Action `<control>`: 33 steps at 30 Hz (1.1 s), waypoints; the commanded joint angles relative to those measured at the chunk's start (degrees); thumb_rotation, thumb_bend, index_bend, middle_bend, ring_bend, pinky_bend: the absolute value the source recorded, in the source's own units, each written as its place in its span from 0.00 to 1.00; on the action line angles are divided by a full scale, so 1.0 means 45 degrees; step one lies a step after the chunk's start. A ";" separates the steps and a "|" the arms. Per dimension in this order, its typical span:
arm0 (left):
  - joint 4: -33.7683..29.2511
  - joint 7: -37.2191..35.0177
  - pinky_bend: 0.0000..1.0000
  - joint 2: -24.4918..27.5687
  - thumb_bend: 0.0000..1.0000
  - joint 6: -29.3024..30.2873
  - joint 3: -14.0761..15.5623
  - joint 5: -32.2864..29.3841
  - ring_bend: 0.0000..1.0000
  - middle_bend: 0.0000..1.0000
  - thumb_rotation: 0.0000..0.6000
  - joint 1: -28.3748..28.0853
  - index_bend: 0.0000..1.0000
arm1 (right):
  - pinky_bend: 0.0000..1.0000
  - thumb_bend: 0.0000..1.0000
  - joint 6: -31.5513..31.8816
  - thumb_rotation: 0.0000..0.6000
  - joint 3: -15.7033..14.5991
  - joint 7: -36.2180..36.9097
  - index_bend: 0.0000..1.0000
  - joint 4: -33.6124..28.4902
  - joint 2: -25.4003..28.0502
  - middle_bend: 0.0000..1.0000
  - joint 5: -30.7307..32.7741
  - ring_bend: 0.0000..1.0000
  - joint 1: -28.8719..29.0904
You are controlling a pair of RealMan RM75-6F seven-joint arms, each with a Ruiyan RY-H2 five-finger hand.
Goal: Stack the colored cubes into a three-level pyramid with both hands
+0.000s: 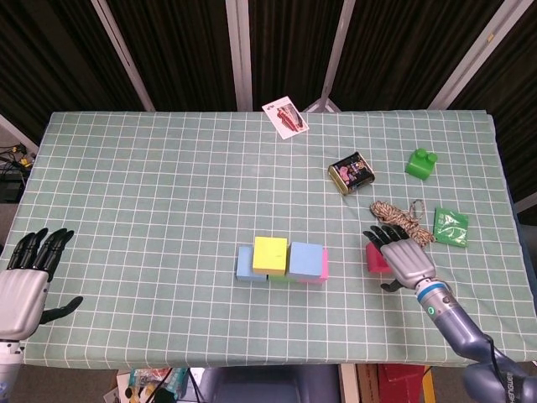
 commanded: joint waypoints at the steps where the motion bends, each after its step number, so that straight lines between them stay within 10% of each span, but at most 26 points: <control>1: 0.0010 -0.0065 0.00 0.0025 0.07 -0.0032 -0.0012 0.0004 0.00 0.06 1.00 -0.0002 0.00 | 0.00 0.17 -0.0219 1.00 -0.0041 -0.0213 0.00 0.0481 -0.0354 0.05 0.0401 0.00 0.0263; 19: -0.0089 -0.0229 0.00 0.0130 0.06 -0.0253 0.0031 0.0112 0.00 0.06 1.00 0.0041 0.00 | 0.00 0.23 0.0372 1.00 -0.0314 -0.1398 0.02 0.1491 -0.0860 0.24 0.1868 0.02 0.0714; 33: -0.0278 -0.0234 0.00 0.0115 0.06 -0.0345 0.0123 0.0361 0.00 0.06 1.00 0.0106 0.00 | 0.08 0.32 0.1192 1.00 -0.0313 -0.0894 0.42 0.1379 -0.0705 0.49 0.1398 0.28 0.0473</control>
